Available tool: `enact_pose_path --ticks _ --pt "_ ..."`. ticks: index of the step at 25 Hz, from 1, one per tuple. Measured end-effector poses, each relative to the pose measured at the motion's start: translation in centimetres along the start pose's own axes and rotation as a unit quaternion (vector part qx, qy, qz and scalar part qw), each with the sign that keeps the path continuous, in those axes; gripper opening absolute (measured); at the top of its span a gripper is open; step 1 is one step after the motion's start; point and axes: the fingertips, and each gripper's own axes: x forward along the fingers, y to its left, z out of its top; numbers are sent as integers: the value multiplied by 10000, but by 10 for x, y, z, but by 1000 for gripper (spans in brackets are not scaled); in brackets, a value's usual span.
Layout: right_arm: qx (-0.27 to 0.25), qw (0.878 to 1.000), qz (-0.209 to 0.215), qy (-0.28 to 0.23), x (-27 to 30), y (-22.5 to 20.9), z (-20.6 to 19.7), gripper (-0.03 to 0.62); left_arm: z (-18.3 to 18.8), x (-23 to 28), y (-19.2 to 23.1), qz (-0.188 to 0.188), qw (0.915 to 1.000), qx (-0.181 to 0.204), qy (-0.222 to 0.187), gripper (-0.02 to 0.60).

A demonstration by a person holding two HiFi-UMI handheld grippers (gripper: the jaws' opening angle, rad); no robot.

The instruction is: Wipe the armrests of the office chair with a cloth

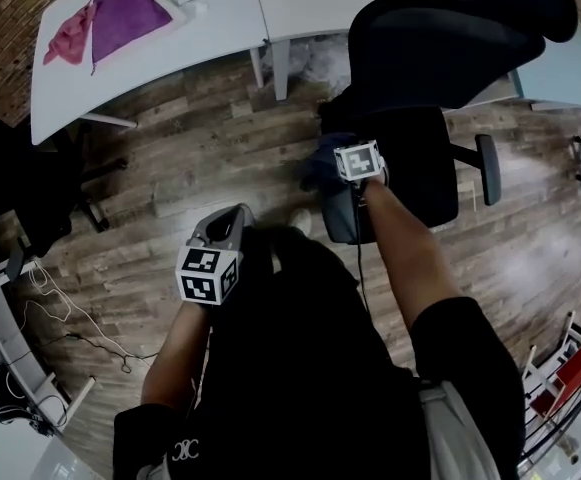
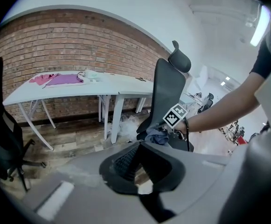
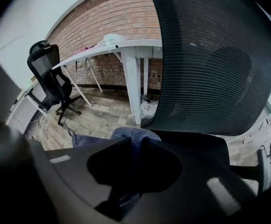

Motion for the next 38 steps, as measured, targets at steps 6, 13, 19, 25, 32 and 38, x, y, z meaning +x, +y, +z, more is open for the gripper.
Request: enact_pose_path --ticks 6,13,19,25,32,38 --pt "397 9991 126 21 -5 -6 -28 74 5 13 -14 -142 9996 250 29 5" --pt "882 9959 210 68 -11 -18 -57 71 9 26 -36 -413 9974 563 200 5" --pt "1057 9938 110 -330 -27 -19 -75 71 12 32 -52 -711 9930 883 324 5" --pt "1436 9890 19 -351 -39 -10 -110 71 18 38 -57 -951 9881 1140 401 5" --pt "1522 9858 -497 -510 -59 0 -137 71 20 50 -60 -1307 9797 1407 573 5" --pt "1271 9853 -1026 -492 -85 5 -162 71 17 60 -74 -1662 9683 1731 696 5"
